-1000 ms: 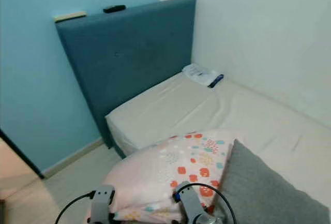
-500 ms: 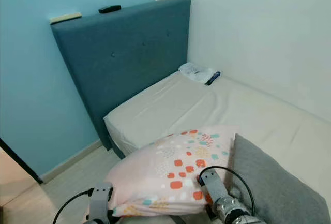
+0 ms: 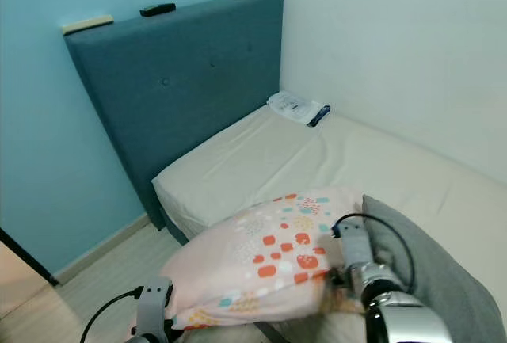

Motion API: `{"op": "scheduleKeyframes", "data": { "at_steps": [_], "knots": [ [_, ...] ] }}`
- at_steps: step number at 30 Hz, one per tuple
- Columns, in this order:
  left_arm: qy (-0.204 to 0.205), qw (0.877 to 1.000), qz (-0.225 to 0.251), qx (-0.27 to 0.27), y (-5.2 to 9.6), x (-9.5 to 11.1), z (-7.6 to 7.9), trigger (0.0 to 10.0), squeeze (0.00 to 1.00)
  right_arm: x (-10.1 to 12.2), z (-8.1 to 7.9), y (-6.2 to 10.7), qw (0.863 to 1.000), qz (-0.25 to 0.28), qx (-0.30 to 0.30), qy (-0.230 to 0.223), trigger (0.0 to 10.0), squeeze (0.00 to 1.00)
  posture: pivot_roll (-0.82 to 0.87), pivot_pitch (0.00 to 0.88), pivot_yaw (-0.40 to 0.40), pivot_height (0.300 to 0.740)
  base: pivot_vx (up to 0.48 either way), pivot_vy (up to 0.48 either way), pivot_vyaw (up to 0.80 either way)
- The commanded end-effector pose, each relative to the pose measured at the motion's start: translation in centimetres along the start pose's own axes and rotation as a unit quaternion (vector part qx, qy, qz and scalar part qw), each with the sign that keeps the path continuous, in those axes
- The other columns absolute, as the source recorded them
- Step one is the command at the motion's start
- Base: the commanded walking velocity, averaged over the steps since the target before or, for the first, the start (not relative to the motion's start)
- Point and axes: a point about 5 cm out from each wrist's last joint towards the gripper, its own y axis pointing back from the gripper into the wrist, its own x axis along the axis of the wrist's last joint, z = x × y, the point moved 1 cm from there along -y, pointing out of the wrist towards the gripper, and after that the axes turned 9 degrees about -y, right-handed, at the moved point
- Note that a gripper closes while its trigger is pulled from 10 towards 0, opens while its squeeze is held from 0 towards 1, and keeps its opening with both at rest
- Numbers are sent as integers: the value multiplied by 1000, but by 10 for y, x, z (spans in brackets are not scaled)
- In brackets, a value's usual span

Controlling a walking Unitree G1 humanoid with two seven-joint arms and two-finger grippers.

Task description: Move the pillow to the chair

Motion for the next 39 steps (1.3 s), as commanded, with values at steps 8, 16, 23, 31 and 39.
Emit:
{"op": "scheduleKeyframes", "data": {
  "at_steps": [8, 16, 23, 31, 39],
  "knots": [
    [-9, 1000, -12, 13, 4, -6, -11, 10000, 0, -16, 21, 13, 941, -127, 171, 265, 10000, 0, -92, 35, -25, 740, 0, 0, 0],
    [-9, 1000, -11, 11, 4, -6, -10, 10000, 0, -23, 116, 43, 923, -214, 50, 316, 10000, 0, -93, 46, -20, 740, 0, 0, 0],
    [-8, 1000, -20, 10, 6, -14, -9, 10000, 0, 34, 179, 79, 925, -100, -247, 271, 10000, 0, -103, 60, -10, 740, 0, 0, 0],
    [-10, 1000, -20, 7, 5, -14, -8, 10000, 0, 71, 91, 47, 969, 53, -85, 226, 10000, 0, -89, 62, -15, 740, 0, 0, 0],
    [-10, 1000, -17, 7, 4, -12, -6, 10000, 0, 36, -87, 18, 941, 86, 259, 201, 10000, 0, -93, 57, -24, 740, 0, 0, 0]
  ]
}}
